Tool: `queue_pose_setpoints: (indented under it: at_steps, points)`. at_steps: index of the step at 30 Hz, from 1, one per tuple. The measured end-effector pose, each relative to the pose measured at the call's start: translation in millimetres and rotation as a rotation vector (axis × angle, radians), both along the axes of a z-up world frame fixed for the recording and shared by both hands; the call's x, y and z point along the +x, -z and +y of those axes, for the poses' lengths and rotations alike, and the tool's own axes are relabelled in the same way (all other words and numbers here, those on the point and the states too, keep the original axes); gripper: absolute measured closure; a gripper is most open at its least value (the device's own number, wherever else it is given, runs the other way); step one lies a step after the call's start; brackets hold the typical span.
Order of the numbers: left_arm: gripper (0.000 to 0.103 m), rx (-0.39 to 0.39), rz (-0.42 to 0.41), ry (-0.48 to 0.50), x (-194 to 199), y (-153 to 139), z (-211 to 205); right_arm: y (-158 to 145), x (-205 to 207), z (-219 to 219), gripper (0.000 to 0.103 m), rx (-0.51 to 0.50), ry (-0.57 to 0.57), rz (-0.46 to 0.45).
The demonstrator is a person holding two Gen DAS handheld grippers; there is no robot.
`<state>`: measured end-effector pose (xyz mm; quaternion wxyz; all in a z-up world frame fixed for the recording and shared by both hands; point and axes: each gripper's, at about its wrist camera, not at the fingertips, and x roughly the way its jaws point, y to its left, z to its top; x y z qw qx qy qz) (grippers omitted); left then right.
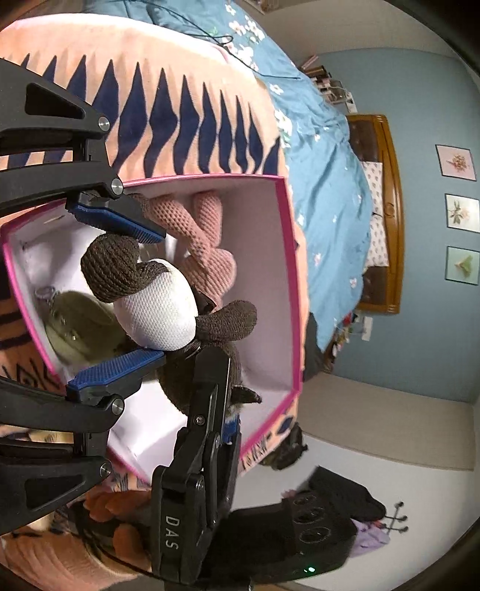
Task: Organize objects
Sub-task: 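Carry the brown plush toy with the right gripper into the box, then open the right gripper to release the brown plush and withdraw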
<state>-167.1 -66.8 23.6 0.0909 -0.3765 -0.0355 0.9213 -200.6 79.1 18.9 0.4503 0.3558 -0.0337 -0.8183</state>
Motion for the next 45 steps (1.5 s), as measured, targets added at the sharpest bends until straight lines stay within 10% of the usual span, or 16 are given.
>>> queue_pose_setpoints:
  at_steps: [12,45]
  points:
    - [0.042,-0.103,0.003,-0.045,2.8,6.5,10.1,17.2,3.0,-23.8,0.040,0.242,0.038,0.031]
    - [0.030,0.006,0.144,0.199,97.8,-18.5,75.5,-6.1,92.2,91.9,0.028,0.055,0.029,0.056]
